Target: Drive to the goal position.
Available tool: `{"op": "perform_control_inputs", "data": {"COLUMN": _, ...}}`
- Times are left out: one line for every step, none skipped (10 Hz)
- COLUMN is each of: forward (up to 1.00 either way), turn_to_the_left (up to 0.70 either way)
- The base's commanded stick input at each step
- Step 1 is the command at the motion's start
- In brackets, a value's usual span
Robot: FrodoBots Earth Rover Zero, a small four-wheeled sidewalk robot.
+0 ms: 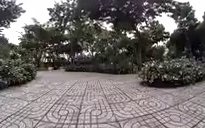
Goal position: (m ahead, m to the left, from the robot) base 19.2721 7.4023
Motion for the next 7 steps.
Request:
{"op": "perform_control_inputs", "data": {"forward": 0.7, "turn_to_the_left": 0.0}}
{"op": "perform_control_inputs", "data": {"forward": 0.7, "turn_to_the_left": 0.0}}
{"op": "perform_control_inputs", "data": {"forward": 0.7, "turn_to_the_left": 0.0}}
{"op": "perform_control_inputs", "data": {"forward": 0.7, "turn_to_the_left": 0.0}}
{"op": "perform_control_inputs", "data": {"forward": 0.7, "turn_to_the_left": 0.0}}
{"op": "perform_control_inputs", "data": {"forward": 0.7, "turn_to_the_left": 0.0}}
{"op": "perform_control_inputs", "data": {"forward": 0.7, "turn_to_the_left": 0.0}}
